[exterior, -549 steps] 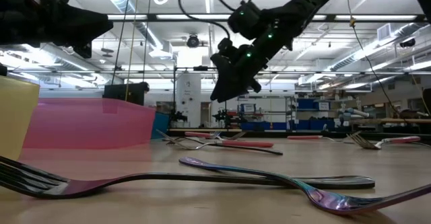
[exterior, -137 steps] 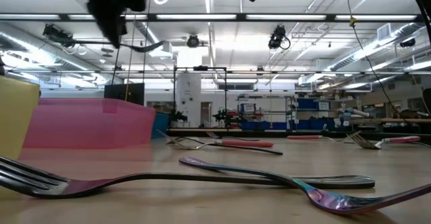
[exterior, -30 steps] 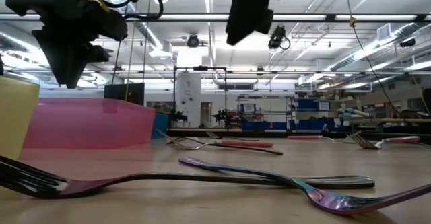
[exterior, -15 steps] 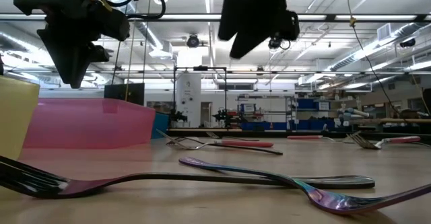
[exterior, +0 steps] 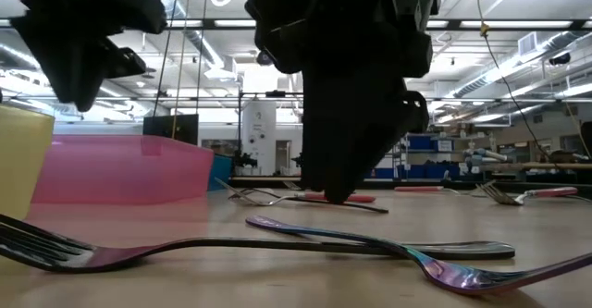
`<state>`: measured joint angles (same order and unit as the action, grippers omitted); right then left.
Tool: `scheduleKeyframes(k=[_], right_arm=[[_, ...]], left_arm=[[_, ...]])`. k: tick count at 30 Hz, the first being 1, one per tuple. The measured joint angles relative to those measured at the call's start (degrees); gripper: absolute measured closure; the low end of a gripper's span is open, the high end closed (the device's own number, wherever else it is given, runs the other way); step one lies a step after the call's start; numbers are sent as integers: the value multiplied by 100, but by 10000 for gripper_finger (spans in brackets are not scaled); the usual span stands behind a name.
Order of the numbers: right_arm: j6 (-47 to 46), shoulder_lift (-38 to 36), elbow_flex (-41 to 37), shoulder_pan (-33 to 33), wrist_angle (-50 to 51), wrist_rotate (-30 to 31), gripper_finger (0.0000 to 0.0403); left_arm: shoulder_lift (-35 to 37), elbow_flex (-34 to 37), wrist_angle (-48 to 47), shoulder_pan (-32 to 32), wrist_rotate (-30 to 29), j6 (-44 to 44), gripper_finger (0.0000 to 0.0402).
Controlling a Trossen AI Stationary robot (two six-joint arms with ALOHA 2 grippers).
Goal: Sort silverware by color (type)
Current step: Put the bottom left black fork into the yellow bin
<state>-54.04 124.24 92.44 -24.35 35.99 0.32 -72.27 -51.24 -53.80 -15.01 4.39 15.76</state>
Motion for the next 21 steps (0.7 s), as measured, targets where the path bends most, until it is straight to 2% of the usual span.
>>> scheduleKeyframes(k=[5, 10, 15, 21], right_arm=[[128, -29, 14, 5, -107, 85, 249], [1161, -49, 20, -52, -928, -118, 250], [2407, -50, 20, -78, -1241, -20, 250], [2981, 169, 24, -68, -1324, -91, 250]], left_arm=[[0, 0, 22, -302, -1, 272, 299], [2, 0, 91, -513, -1, 311, 299], [0, 0, 295, -588, -5, 312, 299], [0, 0, 363, -586, -7, 313, 299]])
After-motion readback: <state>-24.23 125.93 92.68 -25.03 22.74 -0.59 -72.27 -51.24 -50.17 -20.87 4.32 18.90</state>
